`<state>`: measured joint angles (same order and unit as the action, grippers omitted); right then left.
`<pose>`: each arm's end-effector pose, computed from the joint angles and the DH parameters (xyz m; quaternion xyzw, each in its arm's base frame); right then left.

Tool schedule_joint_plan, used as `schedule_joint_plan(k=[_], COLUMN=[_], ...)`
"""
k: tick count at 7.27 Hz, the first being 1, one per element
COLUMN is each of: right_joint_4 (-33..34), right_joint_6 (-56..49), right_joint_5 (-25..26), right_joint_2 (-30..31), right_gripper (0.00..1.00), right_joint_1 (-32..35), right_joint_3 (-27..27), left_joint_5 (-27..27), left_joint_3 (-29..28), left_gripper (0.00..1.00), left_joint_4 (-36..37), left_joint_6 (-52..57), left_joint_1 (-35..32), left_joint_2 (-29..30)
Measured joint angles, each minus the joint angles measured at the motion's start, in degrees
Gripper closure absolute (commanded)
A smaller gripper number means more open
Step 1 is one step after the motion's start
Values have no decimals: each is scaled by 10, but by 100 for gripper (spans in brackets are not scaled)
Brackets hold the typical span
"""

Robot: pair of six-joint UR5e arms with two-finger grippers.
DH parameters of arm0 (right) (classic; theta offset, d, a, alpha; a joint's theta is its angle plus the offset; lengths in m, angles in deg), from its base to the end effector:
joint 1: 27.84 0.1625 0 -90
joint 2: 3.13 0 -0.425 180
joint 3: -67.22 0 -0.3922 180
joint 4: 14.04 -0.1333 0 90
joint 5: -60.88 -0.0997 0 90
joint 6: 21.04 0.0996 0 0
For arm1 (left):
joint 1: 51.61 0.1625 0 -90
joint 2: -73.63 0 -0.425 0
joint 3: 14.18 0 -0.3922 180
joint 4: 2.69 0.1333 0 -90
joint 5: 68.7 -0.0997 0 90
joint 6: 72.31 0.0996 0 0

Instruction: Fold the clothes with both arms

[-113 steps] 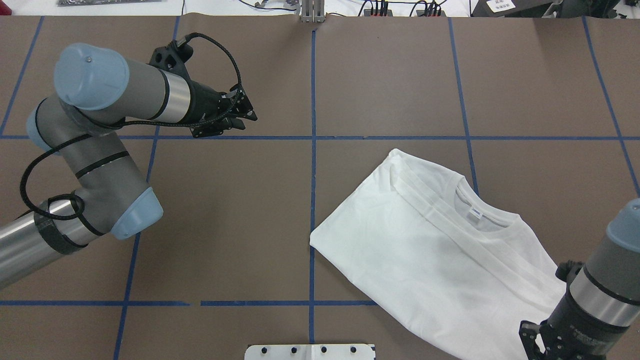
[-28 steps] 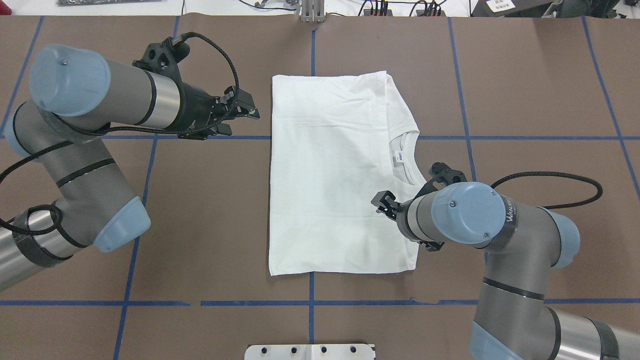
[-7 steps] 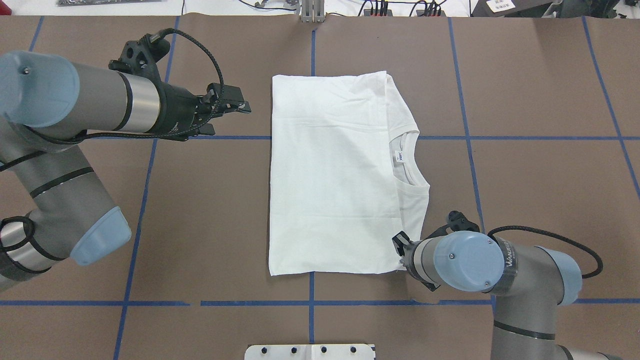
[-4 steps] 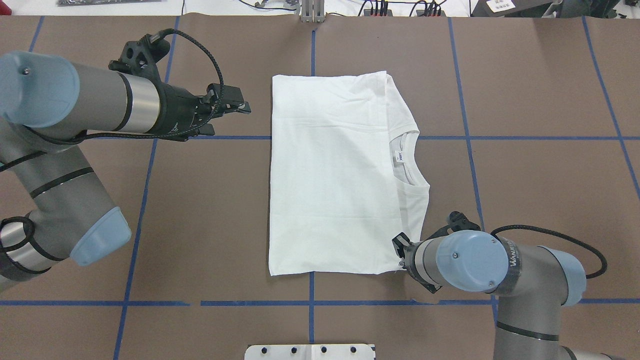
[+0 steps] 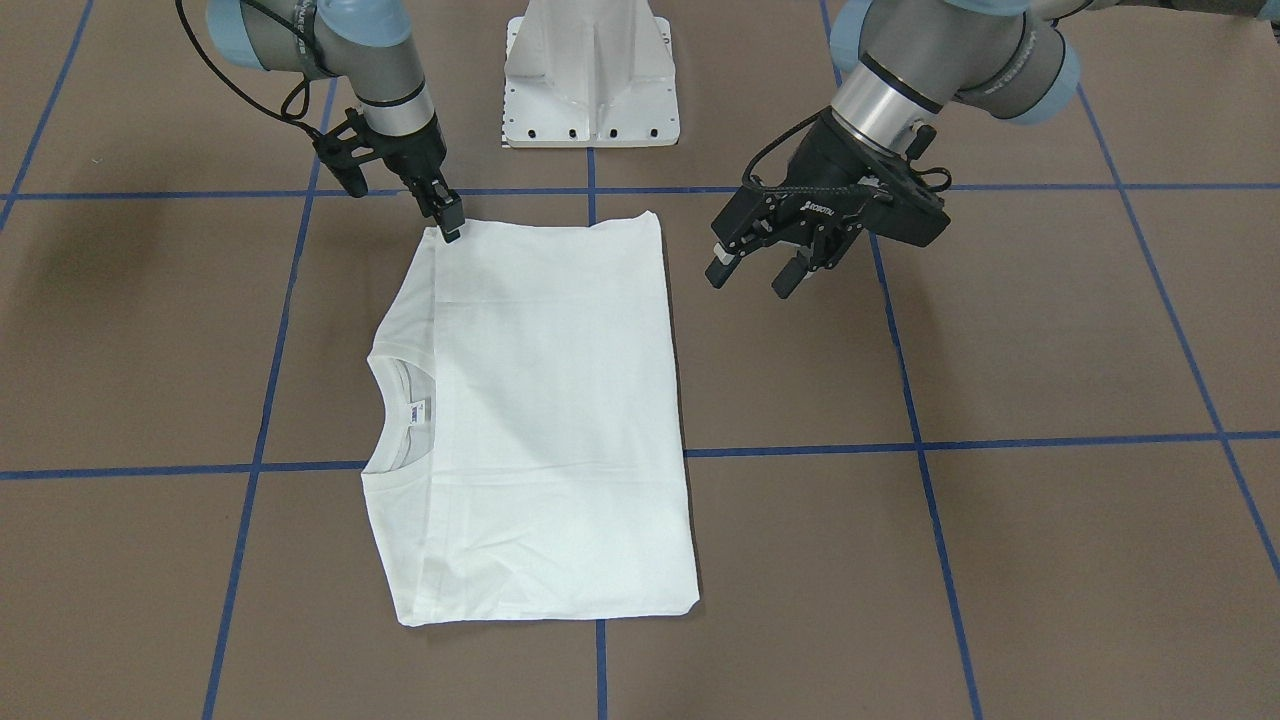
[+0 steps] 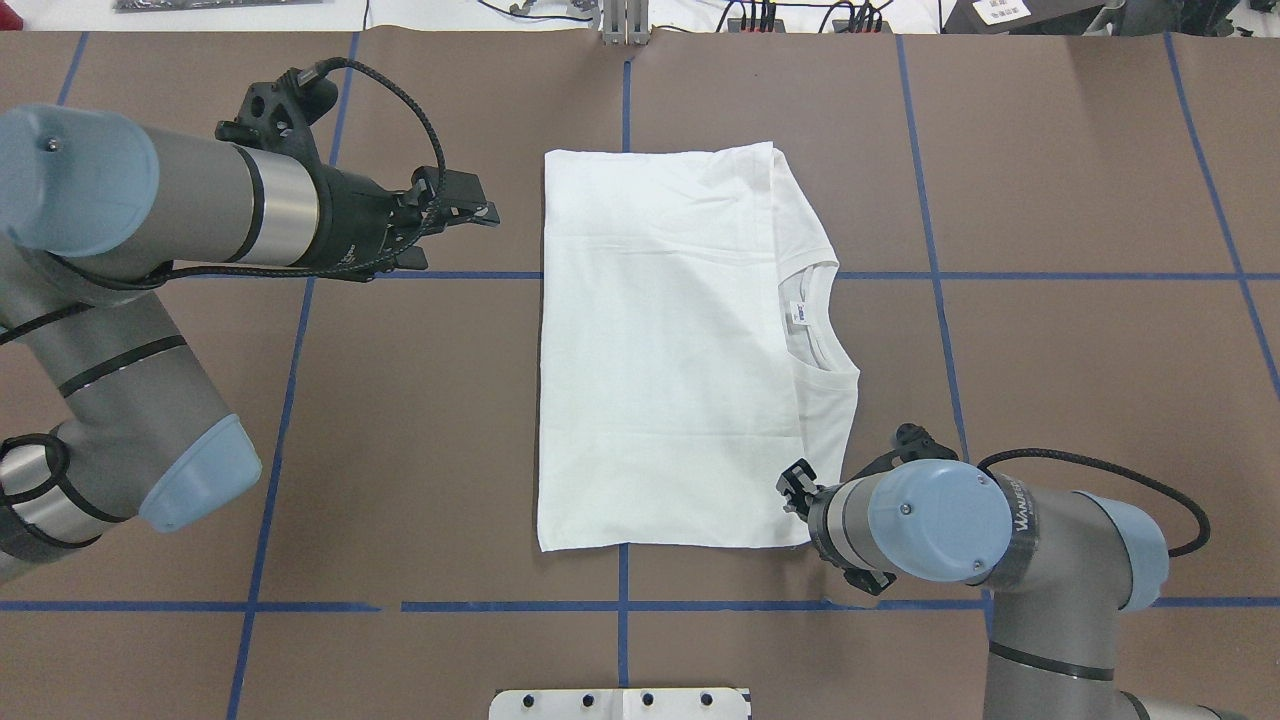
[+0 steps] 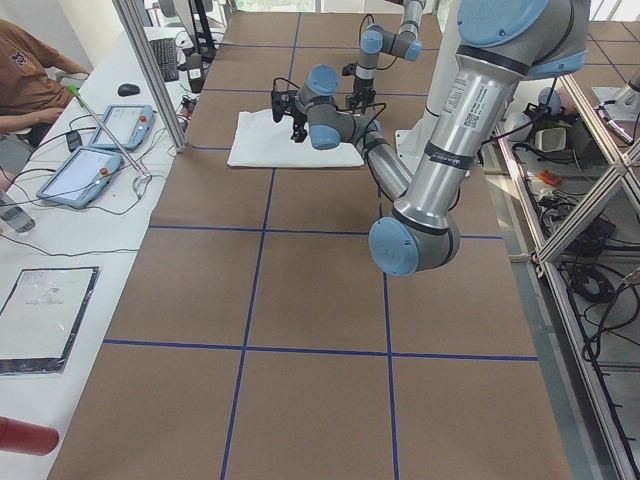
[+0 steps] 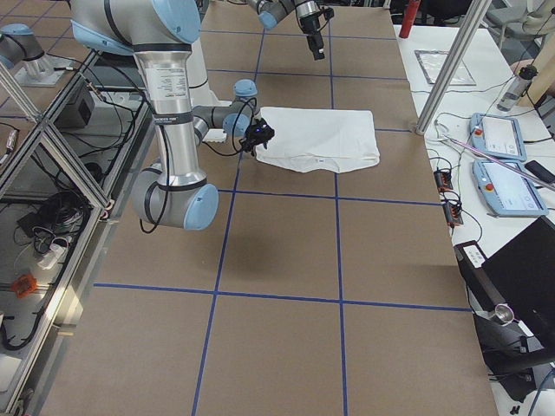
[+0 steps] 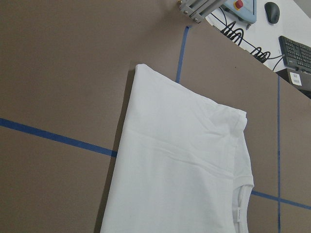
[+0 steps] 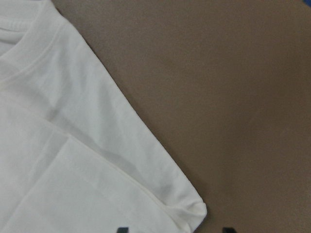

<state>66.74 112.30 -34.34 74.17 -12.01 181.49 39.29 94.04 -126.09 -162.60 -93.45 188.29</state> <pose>-0.4927 -0.2688 0.3380 -0.1339 -0.3707 0.4381 0.8079 0.3640 -0.4635 0.2075 0.1014 0.6139 -0.1891 0.7596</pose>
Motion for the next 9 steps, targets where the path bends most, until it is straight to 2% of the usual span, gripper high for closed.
schedule_joint_plan(k=[1, 2, 3, 4, 5, 6, 7, 8, 9], right_joint_4=[0, 0, 0, 0, 0, 0, 0, 0, 0], right_joint_6=[-2, -4, -5, -7, -7, -8, -8, -8, -8], right_joint_5=[0, 1, 3, 3, 2, 2, 1, 1, 1], right_joint_2=[0, 0, 0, 0, 0, 0, -1, -1, -2], right_gripper=[0, 10, 28, 41, 45, 54, 86, 100, 100], right_joint_1=[0, 0, 0, 1, 3, 4, 4, 5, 6], right_joint_3=[-4, -11, -17, -20, -23, -25, -27, -28, -27], left_joint_5=[-2, -3, -3, -3, -3, -3, -3, -3, -3], left_joint_3=[0, 0, 2, 3, 4, 5, 5, 6, 6], left_gripper=[0, 0, 0, 0, 0, 0, 0, 0, 0], left_joint_4=[0, 0, 0, 0, 0, 0, 0, 0, 0], left_joint_6=[0, -1, -1, -1, -1, -1, -1, -1, -1], left_joint_1=[0, 1, 1, 0, 0, 0, -1, -1, -1], left_joint_2=[0, 0, 0, 0, 0, 0, 0, 0, 0])
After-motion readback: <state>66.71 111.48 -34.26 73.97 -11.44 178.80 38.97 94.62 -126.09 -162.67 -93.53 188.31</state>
